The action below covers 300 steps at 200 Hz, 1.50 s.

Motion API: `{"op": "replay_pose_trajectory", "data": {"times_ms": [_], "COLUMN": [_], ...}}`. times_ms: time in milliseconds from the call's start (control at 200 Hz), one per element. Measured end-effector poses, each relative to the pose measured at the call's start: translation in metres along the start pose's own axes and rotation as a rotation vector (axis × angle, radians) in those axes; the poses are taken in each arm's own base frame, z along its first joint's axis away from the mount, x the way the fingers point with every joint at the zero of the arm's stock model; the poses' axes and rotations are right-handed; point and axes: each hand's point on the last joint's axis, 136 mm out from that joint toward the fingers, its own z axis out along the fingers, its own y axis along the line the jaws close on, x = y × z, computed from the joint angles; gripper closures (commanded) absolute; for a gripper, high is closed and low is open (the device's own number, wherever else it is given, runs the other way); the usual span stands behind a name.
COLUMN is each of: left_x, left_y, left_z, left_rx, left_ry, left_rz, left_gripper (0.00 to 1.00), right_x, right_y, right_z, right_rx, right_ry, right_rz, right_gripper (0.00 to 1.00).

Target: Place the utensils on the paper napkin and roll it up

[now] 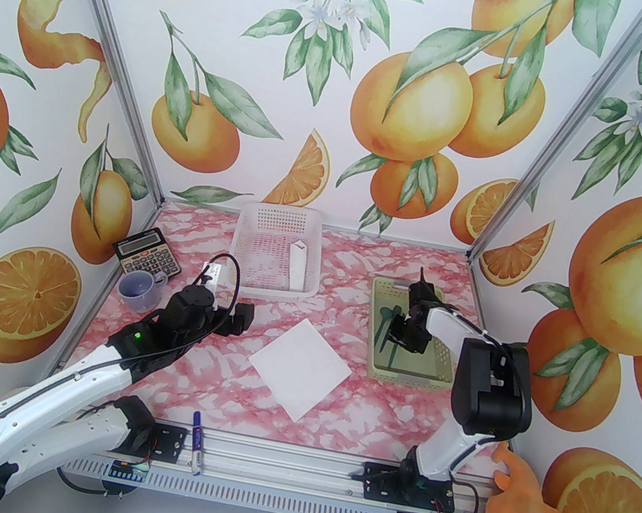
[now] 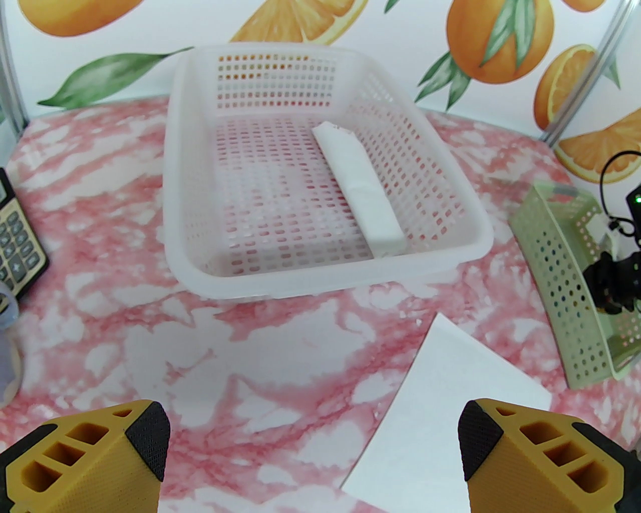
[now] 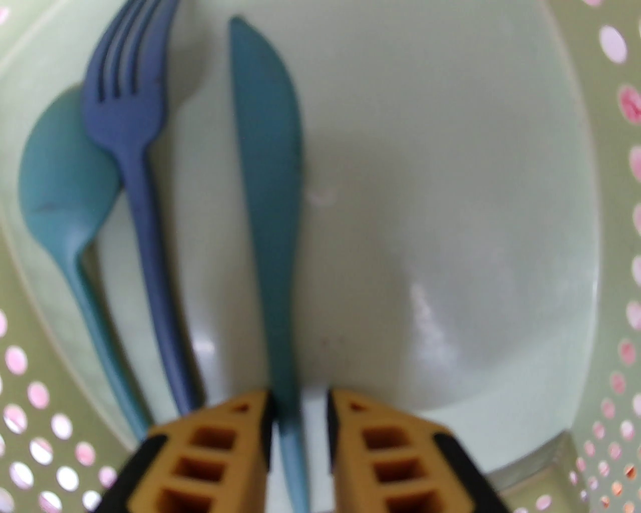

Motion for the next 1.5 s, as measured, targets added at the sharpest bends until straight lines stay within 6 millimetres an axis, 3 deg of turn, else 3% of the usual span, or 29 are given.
{"op": "replay_pose_trajectory", "data": {"times_ms": [215,820,1141,1501], "left_x": [0.003,-0.001,-0.003,-0.005], "left_y": [0.004,0.012,0.012,0.012], "left_z": [-0.001,-0.010,-0.012,-0.014], "left_rx": [-0.020,-0.046,-0.043,-0.039], "left_ry": [0.009,-0.013,-0.021,-0.029], "left_rz": [0.006,0.006,0.002,0.002], "left_gripper": [0.00,0.00,0.00,0.00], "right_x": [0.000,0.002,-0.011,-0.013], "right_y": [0.000,0.002,0.013,0.042], "right_z": [0.000,-0.012,-0.054,-0.107], "right_rx": [0.003,0.041,0.033,-0.008], "right_ry": [-0.002,-0.014,-0.111,-0.206], "right_rz": [-0.006,-0.043,-0.077,-0.150], "right_gripper": [0.84,0.84,0.84,0.84]}}
